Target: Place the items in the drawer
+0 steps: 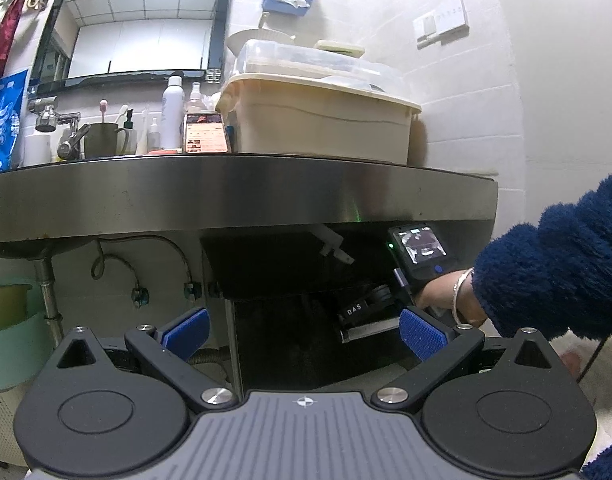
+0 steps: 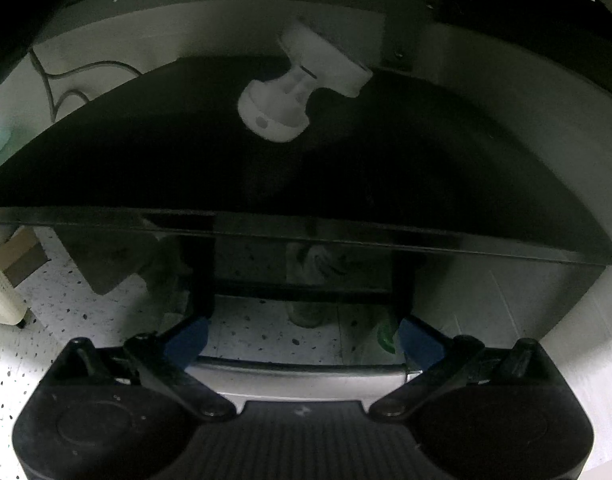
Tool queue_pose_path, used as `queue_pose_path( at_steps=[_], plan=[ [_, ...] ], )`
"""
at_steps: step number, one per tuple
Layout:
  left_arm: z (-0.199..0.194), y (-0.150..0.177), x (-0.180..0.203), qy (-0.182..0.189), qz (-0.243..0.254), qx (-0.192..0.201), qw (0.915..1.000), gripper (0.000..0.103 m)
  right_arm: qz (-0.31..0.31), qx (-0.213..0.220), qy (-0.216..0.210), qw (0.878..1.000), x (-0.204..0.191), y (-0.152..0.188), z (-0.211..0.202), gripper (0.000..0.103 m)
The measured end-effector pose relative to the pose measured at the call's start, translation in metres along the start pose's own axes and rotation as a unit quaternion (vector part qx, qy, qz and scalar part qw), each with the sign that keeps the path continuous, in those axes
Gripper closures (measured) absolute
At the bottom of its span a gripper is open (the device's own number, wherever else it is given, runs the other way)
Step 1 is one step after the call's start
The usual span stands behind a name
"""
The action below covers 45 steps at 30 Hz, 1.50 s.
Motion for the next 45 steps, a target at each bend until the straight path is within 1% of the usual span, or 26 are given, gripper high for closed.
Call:
queue_pose_path(
  at_steps=[4, 7, 11, 14, 17, 19, 21, 23, 26, 29, 31, 34, 39, 41, 43, 45],
  plan=[
    [0.003, 0.0, 0.004, 0.006, 0.008, -0.008, 0.9999, 0.0, 0.002, 0.011, 0.002, 1.0, 0.0, 0.006, -0.004, 0.0],
    [0.004, 0.002, 0.0, 0.001, -0.002, -0.015, 0.9999, 0.0, 0.003, 0.023, 0.001, 1.0, 0.0, 0.012, -0.007, 0.0],
    [0.004, 0.002, -0.014, -0.02, -0.039, -0.023, 0.9988, 0.0, 0.007, 0.042, 0.0, 0.999, 0.0, 0.018, -0.01, 0.0],
    [0.005, 0.003, -0.021, -0.042, -0.054, -0.031, 0.9972, 0.0, 0.01, 0.051, 0.003, 0.999, -0.002, 0.021, -0.012, 0.0],
    [0.01, 0.006, -0.022, -0.062, -0.047, -0.045, 0.996, 0.0, 0.013, 0.046, 0.005, 0.999, -0.002, 0.019, -0.015, 0.0],
    [0.012, 0.007, -0.019, -0.067, -0.034, -0.053, 0.9958, 0.0, 0.007, 0.051, 0.001, 0.999, -0.002, 0.017, -0.021, 0.0],
    [0.014, 0.008, -0.013, -0.06, -0.021, -0.055, 0.9965, 0.0, 0.011, 0.064, -0.013, 0.998, 0.0, 0.014, -0.029, 0.0],
    [0.015, 0.008, -0.007, -0.047, -0.008, -0.055, 0.9974, 0.0, 0.04, 0.072, -0.021, 0.996, 0.004, 0.013, -0.041, 0.0],
    [0.017, 0.01, -0.005, -0.044, 0.004, -0.055, 0.9975, 0.0, 0.051, 0.064, -0.022, 0.996, 0.005, 0.011, -0.06, 0.0],
    [0.018, 0.011, -0.007, -0.036, -0.001, -0.06, 0.9975, 0.0, 0.051, 0.048, -0.027, 0.997, 0.007, 0.013, -0.082, 0.0],
    [0.02, 0.013, -0.01, -0.036, -0.01, -0.066, 0.9971, 0.0, 0.046, 0.037, -0.029, 0.998, 0.008, 0.014, -0.098, 0.0],
    [0.023, 0.013, -0.015, -0.033, -0.029, -0.074, 0.9963, 0.0, 0.038, 0.051, -0.027, 0.998, 0.013, 0.018, -0.126, 0.0],
    [0.027, 0.01, -0.022, -0.043, -0.056, -0.086, 0.9938, 0.0, 0.031, 0.024, -0.033, 0.999, 0.016, 0.021, -0.166, 0.0],
    [0.029, 0.005, -0.018, -0.043, -0.059, -0.093, 0.9929, 0.0, 0.032, 0.017, -0.035, 0.999, 0.018, 0.02, -0.181, 0.0],
    [0.032, 0.0, -0.014, -0.04, -0.057, -0.099, 0.9927, 0.0, 0.031, -0.001, -0.021, 0.999, 0.022, 0.019, -0.189, 0.0],
    [0.037, -0.007, -0.008, -0.044, -0.051, -0.112, 0.9914, 0.0, 0.025, -0.011, 0.003, 1.0, 0.026, 0.018, -0.194, 0.0]
  ],
)
Point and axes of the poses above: each gripper's, at about its wrist camera, not at the fingertips, and z roughly the way its jaws point, x to its right, y to its underside, the point moved 7 cm from there along z, roughly the way its jaws point, and after that the axes turned 1 degree about z, right-handed, at the moved point
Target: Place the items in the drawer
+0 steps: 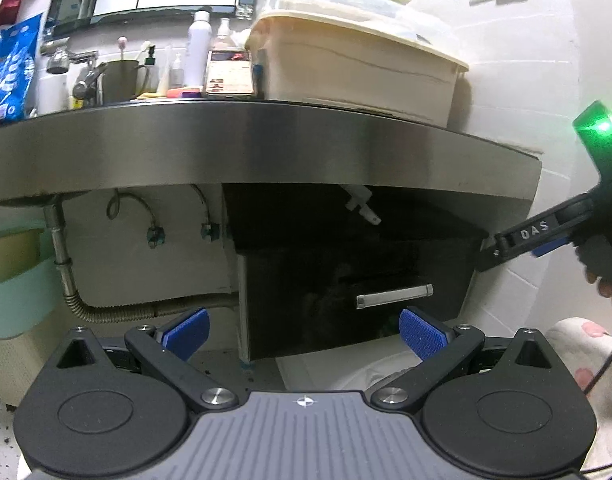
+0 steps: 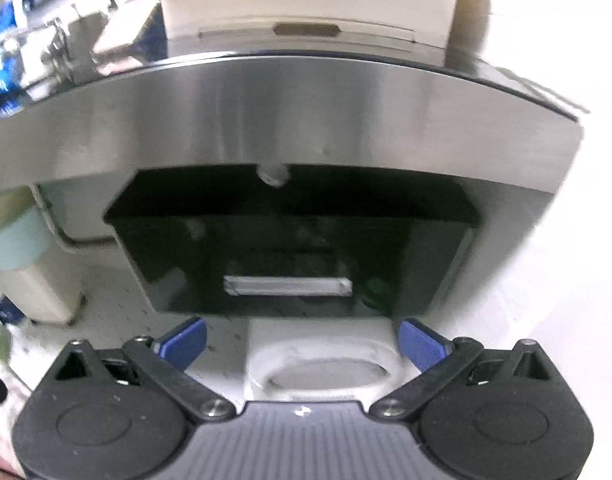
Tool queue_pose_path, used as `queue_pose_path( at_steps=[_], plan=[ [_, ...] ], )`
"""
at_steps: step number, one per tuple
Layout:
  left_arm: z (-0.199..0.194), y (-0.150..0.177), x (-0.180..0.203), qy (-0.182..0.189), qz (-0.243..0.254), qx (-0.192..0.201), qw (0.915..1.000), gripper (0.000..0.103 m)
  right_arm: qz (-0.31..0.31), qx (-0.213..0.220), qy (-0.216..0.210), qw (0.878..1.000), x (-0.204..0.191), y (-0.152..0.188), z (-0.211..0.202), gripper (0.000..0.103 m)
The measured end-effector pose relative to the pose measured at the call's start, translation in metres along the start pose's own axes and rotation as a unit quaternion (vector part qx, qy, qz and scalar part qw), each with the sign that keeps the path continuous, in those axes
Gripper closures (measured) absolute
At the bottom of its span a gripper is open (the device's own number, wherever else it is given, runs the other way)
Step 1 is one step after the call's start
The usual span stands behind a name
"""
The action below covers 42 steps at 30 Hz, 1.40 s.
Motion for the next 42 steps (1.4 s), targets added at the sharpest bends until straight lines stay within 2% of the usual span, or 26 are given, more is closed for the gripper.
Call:
queue_pose_path(
  at_steps=[4, 6, 8, 13, 18, 21, 23, 29, 42],
  plan=[
    [0.003, -0.016, 0.011, 0.0, 0.0, -0.008, 1.0, 0.0, 0.022, 0.01, 0.027, 0.999, 0.012, -0.002, -0.013, 0.0],
    [0.004, -0.024, 0.016, 0.002, -0.007, -0.009, 0.9999, 0.0, 0.035, 0.003, 0.031, 0.999, 0.015, -0.002, -0.017, 0.0],
    [0.005, -0.032, 0.02, -0.012, -0.007, -0.015, 0.9998, 0.0, 0.032, -0.008, 0.035, 0.999, 0.015, -0.002, -0.02, 0.0],
    [0.004, -0.051, 0.03, -0.056, 0.014, -0.013, 0.9983, 0.0, 0.038, 0.021, 0.012, 0.999, 0.012, -0.003, -0.041, 0.0],
    [0.004, -0.074, 0.04, -0.082, 0.023, -0.022, 0.9961, 0.0, 0.042, 0.065, 0.022, 0.997, 0.013, -0.014, -0.062, 0.0],
    [0.003, -0.087, 0.047, -0.073, 0.044, -0.023, 0.9961, 0.0, 0.06, 0.076, 0.015, 0.995, 0.017, -0.019, -0.073, 0.0],
    [0.003, -0.093, 0.048, -0.082, 0.038, -0.023, 0.9957, 0.0, 0.075, 0.074, 0.002, 0.994, 0.02, -0.022, -0.077, 0.0],
    [0.006, -0.105, 0.052, -0.096, 0.025, -0.04, 0.9942, 0.001, 0.072, 0.07, 0.014, 0.995, 0.029, -0.027, -0.08, 0.001],
    [0.01, -0.134, 0.062, -0.085, 0.014, -0.083, 0.9929, 0.0, 0.081, 0.087, 0.008, 0.993, 0.03, -0.046, -0.095, 0.001]
  ],
)
Point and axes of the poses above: each gripper's, at about its wrist camera, not at the fingertips, and z roughly the way its jaws point, x to its right, y to its underside, the point moved 7 cm from there along z, roughly the way its jaws point, and after that the axes turned 1 degree about z, right-handed, at the moved point
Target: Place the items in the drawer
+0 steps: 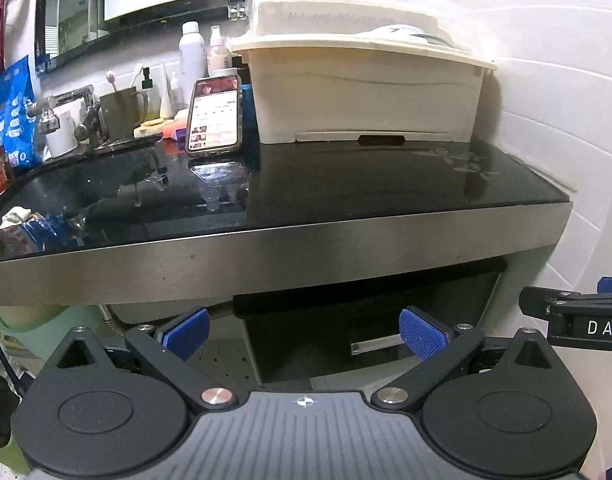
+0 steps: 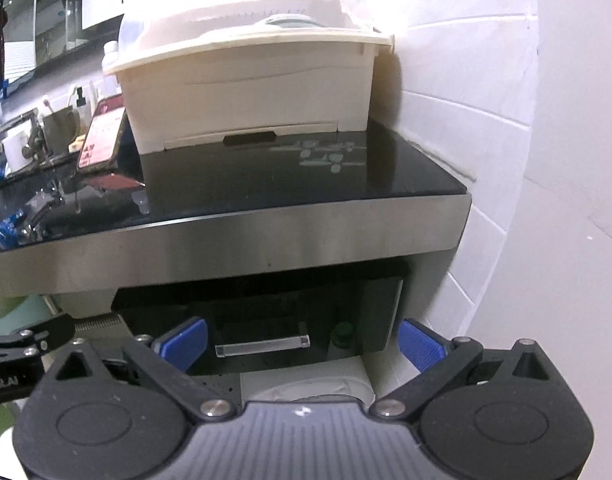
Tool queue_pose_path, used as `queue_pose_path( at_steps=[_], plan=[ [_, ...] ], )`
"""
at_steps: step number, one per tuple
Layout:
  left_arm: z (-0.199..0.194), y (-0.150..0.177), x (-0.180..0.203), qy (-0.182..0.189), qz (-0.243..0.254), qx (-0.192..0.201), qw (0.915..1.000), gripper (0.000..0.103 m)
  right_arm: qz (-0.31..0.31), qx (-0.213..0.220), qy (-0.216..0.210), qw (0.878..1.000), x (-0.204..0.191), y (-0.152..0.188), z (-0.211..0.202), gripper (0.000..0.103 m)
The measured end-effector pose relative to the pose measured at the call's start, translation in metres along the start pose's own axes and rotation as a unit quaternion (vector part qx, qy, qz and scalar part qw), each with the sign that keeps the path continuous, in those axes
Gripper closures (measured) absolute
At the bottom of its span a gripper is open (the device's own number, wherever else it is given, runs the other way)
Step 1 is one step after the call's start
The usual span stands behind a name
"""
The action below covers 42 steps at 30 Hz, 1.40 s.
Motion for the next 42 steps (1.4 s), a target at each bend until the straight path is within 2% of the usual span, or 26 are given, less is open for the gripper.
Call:
queue_pose_path(
  at_steps=[7, 15, 26, 42],
  plan=[
    [0.002, -0.015, 0.001, -0.017, 0.002, -0.009, 0.9998, 0.0, -0.001, -0.001, -0.005, 1.0, -0.006, -0.01, -0.001, 0.001],
    [0.002, -0.028, 0.001, -0.019, 0.0, -0.009, 0.9998, 0.001, -0.008, 0.001, -0.017, 1.0, -0.014, -0.023, -0.004, 0.001],
    [0.001, -0.029, 0.001, -0.023, -0.003, -0.018, 0.9996, 0.001, -0.003, 0.005, -0.035, 0.999, -0.019, -0.026, -0.01, 0.0],
    [0.006, -0.022, 0.003, -0.02, -0.007, -0.03, 0.9993, 0.001, -0.003, 0.006, -0.033, 0.999, -0.021, -0.021, -0.011, 0.0]
  ],
)
Point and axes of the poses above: each gripper's, at about its wrist camera, not at the fingertips, and z roughly the way its jaws point, x to its right, y to its underside, the point moved 7 cm from there along z, roughly the way its jaws point, and after that the axes turned 1 degree about z, right-handed, at the moved point
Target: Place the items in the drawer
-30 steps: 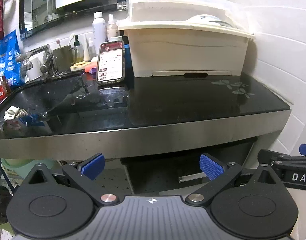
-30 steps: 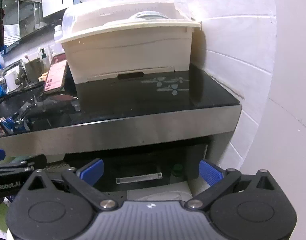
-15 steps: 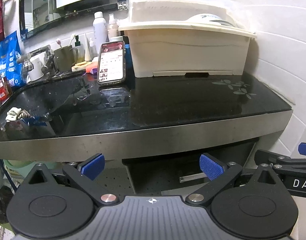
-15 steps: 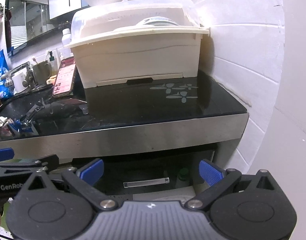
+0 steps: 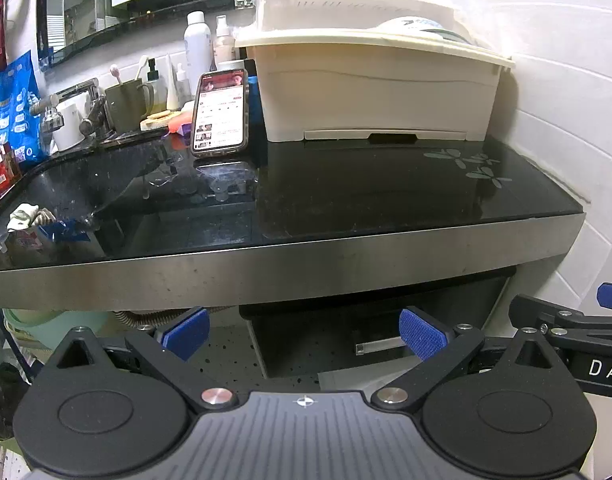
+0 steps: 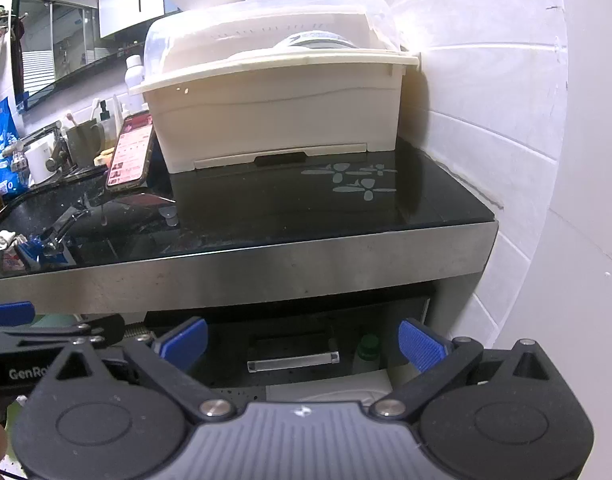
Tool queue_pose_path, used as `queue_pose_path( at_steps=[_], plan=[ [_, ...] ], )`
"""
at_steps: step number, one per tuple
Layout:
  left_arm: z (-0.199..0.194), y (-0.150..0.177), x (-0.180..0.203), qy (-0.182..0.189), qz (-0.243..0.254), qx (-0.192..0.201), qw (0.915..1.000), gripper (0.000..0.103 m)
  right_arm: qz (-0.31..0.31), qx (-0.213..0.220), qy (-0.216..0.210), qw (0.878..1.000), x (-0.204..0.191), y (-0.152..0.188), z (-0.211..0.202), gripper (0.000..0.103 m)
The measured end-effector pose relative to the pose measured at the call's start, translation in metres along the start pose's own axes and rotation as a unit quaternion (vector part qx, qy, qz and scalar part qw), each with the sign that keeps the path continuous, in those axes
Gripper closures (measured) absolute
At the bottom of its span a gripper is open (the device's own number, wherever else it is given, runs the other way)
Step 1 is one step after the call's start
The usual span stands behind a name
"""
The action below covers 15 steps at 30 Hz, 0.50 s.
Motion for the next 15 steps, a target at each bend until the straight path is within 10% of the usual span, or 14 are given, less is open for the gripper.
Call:
queue_pose_path(
  at_steps=[15],
  plan=[
    [-0.0008, 0.0012, -0.0025, -0.005, -0.002, -0.001, 1.0, 0.001, -0.003, -0.003, 0.003, 1.0, -0.0033, 0.001, 0.003, 0.0]
  ],
)
Point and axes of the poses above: each gripper's, at about its wrist camera, not at the fingertips, and z roughly the way its jaws point, x to its right, y to its underside, the point moved 7 cm from there along z, roughly the way its jaws point, and after that the axes turned 1 degree about z, right-handed, at the moved point
